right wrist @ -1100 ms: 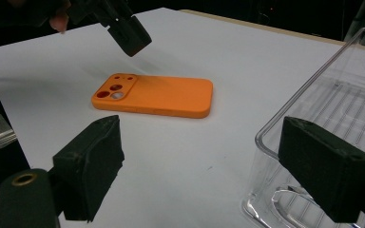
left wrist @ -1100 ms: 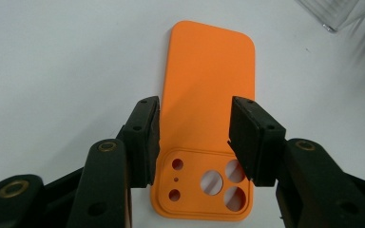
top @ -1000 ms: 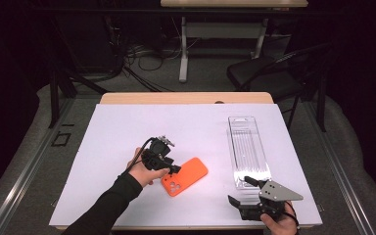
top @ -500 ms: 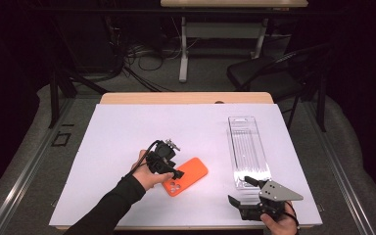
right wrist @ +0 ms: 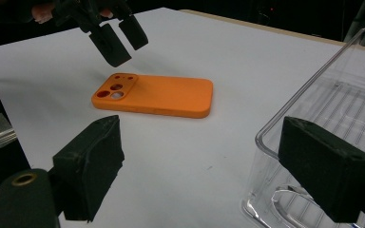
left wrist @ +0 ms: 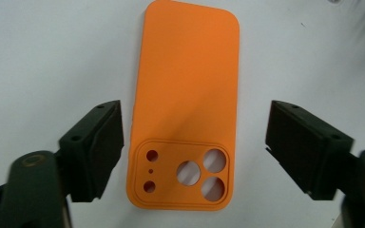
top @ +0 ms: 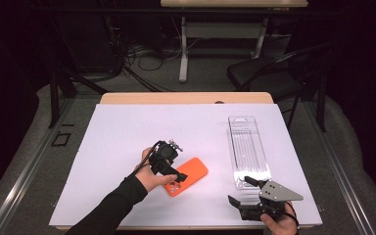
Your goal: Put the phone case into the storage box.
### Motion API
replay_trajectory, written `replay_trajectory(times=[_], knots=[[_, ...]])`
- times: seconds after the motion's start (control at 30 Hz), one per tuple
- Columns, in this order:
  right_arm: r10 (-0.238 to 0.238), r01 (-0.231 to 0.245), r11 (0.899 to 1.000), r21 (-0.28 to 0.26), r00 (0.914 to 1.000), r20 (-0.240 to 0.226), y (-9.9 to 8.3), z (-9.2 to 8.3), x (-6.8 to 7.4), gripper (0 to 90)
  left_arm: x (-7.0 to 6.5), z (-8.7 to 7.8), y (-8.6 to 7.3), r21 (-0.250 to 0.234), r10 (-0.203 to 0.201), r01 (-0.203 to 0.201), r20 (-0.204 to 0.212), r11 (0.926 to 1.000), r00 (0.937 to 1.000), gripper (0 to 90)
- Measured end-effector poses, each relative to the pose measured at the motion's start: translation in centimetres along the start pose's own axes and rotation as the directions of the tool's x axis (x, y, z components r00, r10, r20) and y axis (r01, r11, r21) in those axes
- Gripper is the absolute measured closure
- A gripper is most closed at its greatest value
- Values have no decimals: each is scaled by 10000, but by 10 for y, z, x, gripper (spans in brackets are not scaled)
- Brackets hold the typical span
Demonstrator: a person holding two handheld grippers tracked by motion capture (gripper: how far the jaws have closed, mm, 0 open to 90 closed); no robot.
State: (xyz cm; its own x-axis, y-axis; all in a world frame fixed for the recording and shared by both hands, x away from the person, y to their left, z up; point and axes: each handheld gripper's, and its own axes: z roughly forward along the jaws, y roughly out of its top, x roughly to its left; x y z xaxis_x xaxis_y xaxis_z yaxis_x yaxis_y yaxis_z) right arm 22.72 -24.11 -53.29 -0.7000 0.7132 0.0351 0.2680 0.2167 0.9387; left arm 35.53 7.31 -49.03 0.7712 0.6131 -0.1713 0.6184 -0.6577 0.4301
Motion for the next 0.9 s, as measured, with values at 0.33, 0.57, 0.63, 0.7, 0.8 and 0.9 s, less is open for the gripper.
replay_trajectory(times=[0.33,0.57,0.63,0.7,0.8,0.9], knots=[[0,0,10000,3,10000,2,0,0,0,143,-2,2,3,55,-22,21,277,10000,9996,110],[1,-1,10000,5,10000,-2,0,0,0,143,-2,4,5,143,-270,269,94,9995,9996,59],[1,-1,10000,7,10000,1,0,0,0,143,-2,5,6,251,-265,265,-19,9993,9996,56],[2,-2,10000,1,10000,-7,0,0,0,143,-3,6,6,309,-255,259,-139,9992,9996,46],[1,-1,10000,13,10000,-3,0,0,0,143,-4,8,8,395,-329,339,-262,9986,9991,29],[16,-16,10000,23,10000,-2,0,0,0,142,-5,10,9,474,-287,305,-379,9984,9989,9]])
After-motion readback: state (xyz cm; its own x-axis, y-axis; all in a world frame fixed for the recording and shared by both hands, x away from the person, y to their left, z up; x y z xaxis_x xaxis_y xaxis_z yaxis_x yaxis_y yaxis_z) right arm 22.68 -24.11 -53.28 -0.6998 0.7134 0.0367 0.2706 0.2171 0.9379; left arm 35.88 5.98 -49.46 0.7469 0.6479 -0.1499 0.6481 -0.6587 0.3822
